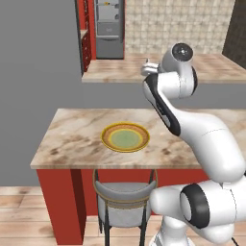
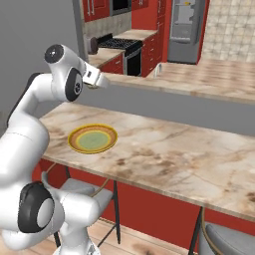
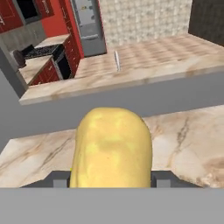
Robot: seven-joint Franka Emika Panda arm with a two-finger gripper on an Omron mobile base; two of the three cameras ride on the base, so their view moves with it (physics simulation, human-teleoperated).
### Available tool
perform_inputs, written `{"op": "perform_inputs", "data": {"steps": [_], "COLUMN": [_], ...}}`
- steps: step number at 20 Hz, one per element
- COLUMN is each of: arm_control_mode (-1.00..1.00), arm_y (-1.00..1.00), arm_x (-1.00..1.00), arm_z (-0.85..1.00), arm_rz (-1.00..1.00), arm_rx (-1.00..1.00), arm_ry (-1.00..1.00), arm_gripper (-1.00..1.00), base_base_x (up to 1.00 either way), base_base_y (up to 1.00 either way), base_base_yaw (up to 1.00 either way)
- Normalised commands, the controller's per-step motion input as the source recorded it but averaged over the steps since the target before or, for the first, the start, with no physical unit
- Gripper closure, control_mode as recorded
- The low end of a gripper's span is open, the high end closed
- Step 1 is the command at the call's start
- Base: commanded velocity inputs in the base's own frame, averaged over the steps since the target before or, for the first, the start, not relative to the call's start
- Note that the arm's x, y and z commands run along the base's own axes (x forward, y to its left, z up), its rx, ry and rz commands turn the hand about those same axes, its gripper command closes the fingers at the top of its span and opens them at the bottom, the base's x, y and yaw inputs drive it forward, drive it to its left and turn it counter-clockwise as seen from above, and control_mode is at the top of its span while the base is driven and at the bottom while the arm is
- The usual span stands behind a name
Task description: Take the cheese, fish, and potato from the fridge and place them on the plate on the dining counter to create an appetizer plate.
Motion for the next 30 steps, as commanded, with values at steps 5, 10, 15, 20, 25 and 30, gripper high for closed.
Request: {"op": "perform_inputs", "data": {"steps": [5,10,15,20,25,30], "arm_control_mode": [-1.00,-1.00,-1.00,-1.00,-1.00,-1.00], "arm_y": [0.03,0.06,0.10,0.19,0.18,0.29], "arm_x": [0.00,0.00,0.00,0.00,0.00,-0.01], "arm_z": [-0.34,-0.45,-0.54,-0.63,-0.48,-0.38], "arm_rz": [0.00,0.00,0.00,0.01,0.00,0.00], "arm_rx": [0.00,0.02,0.08,0.05,0.00,0.00], "arm_ry": [0.26,0.34,0.35,0.21,0.04,0.00], "arm_gripper": [1.00,1.00,1.00,1.00,1.00,1.00], "base_base_x": [0.00,0.00,0.00,0.00,0.00,0.00], "base_base_y": [0.00,0.00,0.00,0.00,0.00,0.00], "base_base_yaw": [0.00,0.00,0.00,0.00,0.00,0.00]}}
